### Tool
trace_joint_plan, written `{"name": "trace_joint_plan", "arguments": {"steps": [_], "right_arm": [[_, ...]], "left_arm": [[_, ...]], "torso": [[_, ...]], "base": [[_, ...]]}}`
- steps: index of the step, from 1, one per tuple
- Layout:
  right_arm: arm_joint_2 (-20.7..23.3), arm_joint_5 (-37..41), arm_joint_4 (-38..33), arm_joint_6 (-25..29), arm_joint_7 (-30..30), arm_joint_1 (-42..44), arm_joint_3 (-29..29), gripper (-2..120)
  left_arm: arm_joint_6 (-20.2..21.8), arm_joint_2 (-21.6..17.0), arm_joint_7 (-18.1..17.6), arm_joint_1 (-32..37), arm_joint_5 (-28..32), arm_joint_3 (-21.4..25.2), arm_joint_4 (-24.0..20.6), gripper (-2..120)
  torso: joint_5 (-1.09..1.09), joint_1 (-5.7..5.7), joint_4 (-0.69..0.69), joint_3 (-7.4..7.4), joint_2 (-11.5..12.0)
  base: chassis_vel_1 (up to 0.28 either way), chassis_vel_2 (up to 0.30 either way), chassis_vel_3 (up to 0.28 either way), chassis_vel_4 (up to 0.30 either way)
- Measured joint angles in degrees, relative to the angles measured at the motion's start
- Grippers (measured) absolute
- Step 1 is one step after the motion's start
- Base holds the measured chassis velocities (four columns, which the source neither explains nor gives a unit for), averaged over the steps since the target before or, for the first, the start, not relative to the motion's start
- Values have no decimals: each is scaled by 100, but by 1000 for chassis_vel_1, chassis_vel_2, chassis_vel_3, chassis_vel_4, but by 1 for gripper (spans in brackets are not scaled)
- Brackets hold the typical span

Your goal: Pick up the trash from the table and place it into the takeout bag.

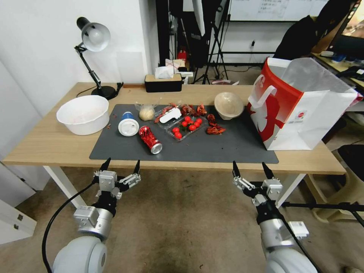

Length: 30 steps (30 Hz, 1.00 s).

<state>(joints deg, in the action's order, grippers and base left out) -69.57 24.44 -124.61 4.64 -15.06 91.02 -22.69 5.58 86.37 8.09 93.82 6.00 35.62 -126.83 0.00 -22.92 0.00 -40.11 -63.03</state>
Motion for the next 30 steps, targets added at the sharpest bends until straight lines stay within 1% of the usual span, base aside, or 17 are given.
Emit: {"name": "trace_joint_plan", "arguments": {"steps": [1, 4, 5, 9, 10, 13, 14, 16, 17, 20, 21, 25, 30], "right_arm": [[0, 0, 0, 0, 0, 0, 0, 100], [174, 901, 272, -375, -177, -709, 85, 100], [174, 901, 272, -375, -177, -709, 85, 100], [318, 2016, 765, -643, -392, -1644, 237, 99], [318, 2016, 765, -643, -392, -1644, 237, 99], [379, 2599, 1167, -754, -557, -2209, 338, 99], [379, 2599, 1167, -754, -557, -2209, 338, 99], [396, 2960, 1496, -800, -693, -2636, 420, 98], [396, 2960, 1496, -800, -693, -2636, 420, 98], [382, 3400, 1900, -827, -902, -3319, 580, 96], [382, 3400, 1900, -827, -902, -3319, 580, 96], [305, 3755, 2304, -924, -1147, -4016, 766, 95], [234, 3928, 2631, -958, -1320, -4416, 896, 95]], "left_arm": [[0, 0, 0, 0, 0, 0, 0, 100], [0, 12, 2, 0, -16, -8, -14, 100], [0, 12, 2, 0, -16, -8, -14, 100], [3, 31, 5, 7, -49, -14, -17, 100], [3, 31, 5, 7, -49, -14, -17, 100], [6, 39, 5, 14, -63, -7, -18, 100], [6, 39, 5, 14, -63, -7, -18, 100], [8, 46, 6, 15, -75, -4, -10, 100], [8, 46, 6, 15, -75, -4, -10, 100], [9, 76, 6, 15, -124, -4, 22, 100], [9, 76, 6, 15, -124, -4, 22, 100], [9, 106, 7, 12, -151, -3, 49, 100], [4, 113, 6, 9, -151, 16, 70, 100]], "torso": [[0, 0, 0, 0, 0], [0, 0, -2, 0, 0], [0, 0, -2, 0, 0], [1, -2, -1, -1, 0], [1, -2, -1, -1, 0], [0, -1, 0, -1, 0], [0, -1, 0, -1, 0], [1, -2, 1, -1, 1], [1, -2, 1, -1, 1], [0, -2, -1, -1, 1], [0, -2, -1, -1, 1], [0, -2, -1, 0, 1], [0, -1, 0, 0, 1]], "base": [[0, 0, 0, 0], [0, 0, 0, 0], [0, 0, 0, 0], [0, 0, 0, 0], [0, 0, 0, 0], [0, 0, 0, 0], [0, 0, 0, 0], [0, 0, 0, 0], [0, 0, 0, 0], [0, 0, 0, 0], [0, 0, 0, 0], [0, 0, 0, 0], [0, 0, 0, 0]]}}
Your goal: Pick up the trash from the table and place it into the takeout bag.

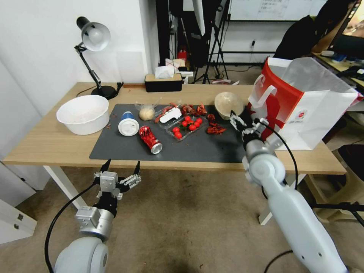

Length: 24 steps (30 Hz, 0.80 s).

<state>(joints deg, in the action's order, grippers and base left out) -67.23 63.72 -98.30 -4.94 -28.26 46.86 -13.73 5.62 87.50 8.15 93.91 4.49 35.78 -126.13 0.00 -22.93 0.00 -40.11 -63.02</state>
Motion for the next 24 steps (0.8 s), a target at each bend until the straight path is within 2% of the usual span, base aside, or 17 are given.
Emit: {"name": "trace_joint_plan", "arguments": {"steps": [3, 16, 24], "right_arm": [[-100, 180, 309, -51, -169, -325, 120, 95], [-215, 443, 965, -209, -427, -778, 305, 93], [-297, 448, 1230, -220, -446, -931, 318, 84]], "left_arm": [[-20, 11, -4, -1, 5, 22, 32, 100], [-33, 19, -15, -15, 32, 38, 53, 100], [-46, 18, -18, -10, 36, 37, 70, 100]], "torso": [[-1, 1, -1, 0, 0], [0, 1, 1, 1, 0], [0, 1, 0, 1, 0]], "base": [[0, 0, 0, 0], [0, 0, 0, 0], [0, 0, 0, 0]]}}
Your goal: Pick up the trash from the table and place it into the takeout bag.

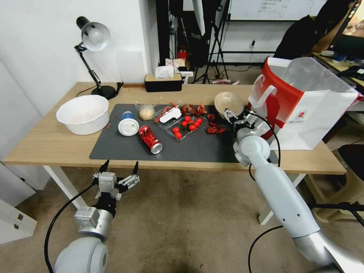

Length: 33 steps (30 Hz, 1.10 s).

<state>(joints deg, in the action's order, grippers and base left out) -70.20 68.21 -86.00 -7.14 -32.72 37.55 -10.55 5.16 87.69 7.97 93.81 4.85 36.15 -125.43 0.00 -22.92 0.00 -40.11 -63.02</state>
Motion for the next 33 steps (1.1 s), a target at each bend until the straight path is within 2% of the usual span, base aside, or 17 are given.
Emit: {"name": "trace_joint_plan", "arguments": {"steps": [3, 7, 9, 11, 17, 19, 20, 23, 27, 29, 33], "right_arm": [[-13, 0, 25, 0, -6, -21, 0, 80], [-34, -3, 117, -20, -49, -71, 3, 64], [-38, -4, 123, -23, -56, -75, 4, 62], [-61, -5, 181, -42, -98, -105, 6, 53], [-89, -12, 252, -47, -113, -153, 9, 39], [-92, -26, 261, -48, -112, -158, 17, 30], [-92, -26, 261, -48, -112, -158, 17, 30], [-93, -42, 259, -47, -101, -153, 17, 15], [-91, -54, 242, -41, -85, -136, 17, 9], [-87, -73, 218, -31, -69, -112, 9, 1], [-73, -164, 194, -13, -41, -78, -4, 1]], "left_arm": [[-11, 2, -1, 2, 0, -4, 4, 100], [-35, 9, -1, 5, 1, -16, 10, 100], [-37, 11, -1, 6, 2, -17, 10, 100], [-49, 13, -1, 14, 10, -19, 3, 100], [-69, 21, -1, 33, 12, -27, -13, 100], [-97, 30, 1, 41, 12, -32, -29, 100], [-97, 30, 1, 41, 12, -32, -29, 100], [-109, 50, 6, 44, 16, -46, -78, 100], [-109, 52, 7, 41, 17, -47, -79, 100], [-112, 52, 8, 43, 17, -48, -74, 100], [-120, 54, 9, 44, 17, -48, -59, 100]], "torso": [[0, 0, 0, 0, 0], [0, 0, 0, 0, -1], [0, 0, 0, 0, -1], [0, 0, 0, 0, -1], [0, 0, 0, 0, -1], [0, 0, 0, 0, 0], [0, 0, 0, 0, 0], [0, 0, 0, 0, -1], [-1, 0, -1, 0, -1], [0, 1, -1, 0, -1], [0, 0, 0, 0, -1]], "base": [[0, 0, 0, 0], [0, 0, 0, 0], [0, 0, 0, 0], [0, 0, 0, 0], [0, 0, 0, 0], [0, 0, 0, 0], [0, 0, 0, 0], [0, 0, 0, 0], [0, 0, 0, 0], [0, 0, 0, 0], [0, 0, 0, 0]]}}
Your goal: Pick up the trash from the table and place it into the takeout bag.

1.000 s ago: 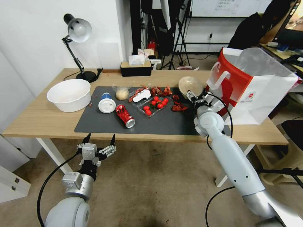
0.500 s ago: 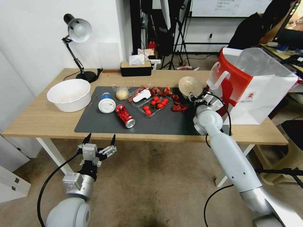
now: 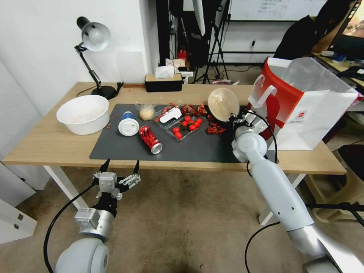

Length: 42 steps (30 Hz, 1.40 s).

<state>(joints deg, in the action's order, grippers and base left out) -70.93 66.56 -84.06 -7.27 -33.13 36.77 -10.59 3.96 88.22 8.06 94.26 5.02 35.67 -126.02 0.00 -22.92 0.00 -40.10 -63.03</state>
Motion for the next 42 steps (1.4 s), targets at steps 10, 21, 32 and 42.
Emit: {"name": "trace_joint_plan", "arguments": {"steps": [10, 21, 32, 42], "right_arm": [[127, 54, -348, 395, 599, 17, -49, 1], [301, -82, -859, 495, 1567, 84, -15, 1], [662, -1209, -1768, 300, 1714, 65, -554, 1], [1447, -2304, -1967, -186, 1632, 132, -1516, 1]], "left_arm": [[-1, 5, 3, -16, -1, -4, 23, 100], [-2, 17, 7, -18, -6, -9, 22, 100], [12, 1, 7, -18, -20, -4, -23, 100], [19, -5, 8, -11, -48, -1, -55, 100]], "torso": [[0, 0, 1, 0, 0], [0, 0, 0, -1, 0], [0, 0, 0, 0, 0], [2, 0, 1, 0, 0]], "base": [[0, 0, 0, 0], [0, 0, 0, 0], [0, 0, 0, 0], [0, 0, 0, 0]]}}
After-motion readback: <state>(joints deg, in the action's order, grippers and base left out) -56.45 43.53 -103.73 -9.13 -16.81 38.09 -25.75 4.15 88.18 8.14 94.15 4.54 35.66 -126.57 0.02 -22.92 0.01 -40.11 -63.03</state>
